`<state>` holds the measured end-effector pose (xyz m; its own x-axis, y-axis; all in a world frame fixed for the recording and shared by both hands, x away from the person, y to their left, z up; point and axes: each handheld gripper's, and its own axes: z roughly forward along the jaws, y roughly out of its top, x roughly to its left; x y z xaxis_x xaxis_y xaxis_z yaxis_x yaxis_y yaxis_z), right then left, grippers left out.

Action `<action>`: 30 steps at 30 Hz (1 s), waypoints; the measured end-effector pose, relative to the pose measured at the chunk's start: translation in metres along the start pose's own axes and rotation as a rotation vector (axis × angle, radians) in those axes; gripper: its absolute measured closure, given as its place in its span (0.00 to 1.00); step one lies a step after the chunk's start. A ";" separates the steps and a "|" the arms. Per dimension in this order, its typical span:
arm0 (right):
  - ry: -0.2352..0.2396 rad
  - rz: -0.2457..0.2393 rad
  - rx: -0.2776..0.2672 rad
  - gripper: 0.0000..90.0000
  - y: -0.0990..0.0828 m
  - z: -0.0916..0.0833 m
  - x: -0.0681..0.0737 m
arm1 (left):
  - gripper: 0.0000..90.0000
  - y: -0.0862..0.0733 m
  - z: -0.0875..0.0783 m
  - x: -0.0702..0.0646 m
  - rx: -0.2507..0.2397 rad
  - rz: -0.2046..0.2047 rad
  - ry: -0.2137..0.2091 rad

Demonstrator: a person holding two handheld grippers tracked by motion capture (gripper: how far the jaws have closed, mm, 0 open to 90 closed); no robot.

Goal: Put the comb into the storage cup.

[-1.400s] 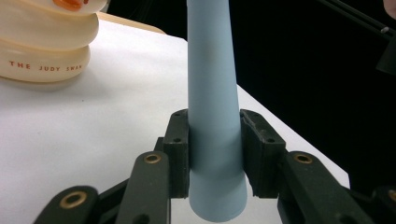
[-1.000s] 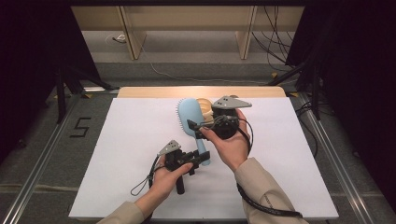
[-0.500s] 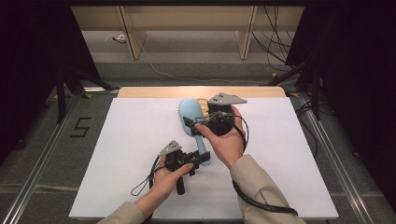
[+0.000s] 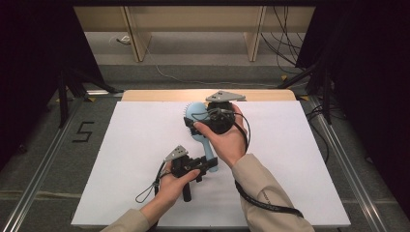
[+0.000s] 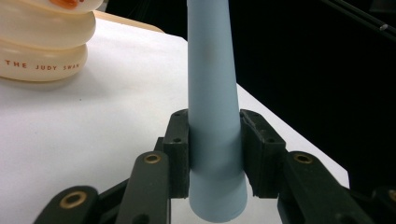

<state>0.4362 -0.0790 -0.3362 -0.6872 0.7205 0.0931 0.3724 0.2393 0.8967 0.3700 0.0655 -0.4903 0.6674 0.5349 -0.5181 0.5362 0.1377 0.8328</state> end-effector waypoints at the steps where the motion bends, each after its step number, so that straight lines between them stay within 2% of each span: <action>1: -0.003 -0.002 0.004 0.01 0.001 0.001 0.000 | 0.72 0.000 0.000 0.000 0.000 0.002 -0.001; 15: -0.002 0.002 0.040 0.02 0.003 0.014 0.000 | 0.72 0.000 0.000 0.000 0.002 0.001 -0.001; 30: -0.013 0.006 0.067 0.08 0.003 0.022 0.001 | 0.72 0.000 0.000 0.000 0.004 0.004 0.003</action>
<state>0.4501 -0.0631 -0.3424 -0.6771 0.7300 0.0923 0.4176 0.2780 0.8650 0.3698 0.0651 -0.4905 0.6679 0.5377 -0.5146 0.5356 0.1329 0.8340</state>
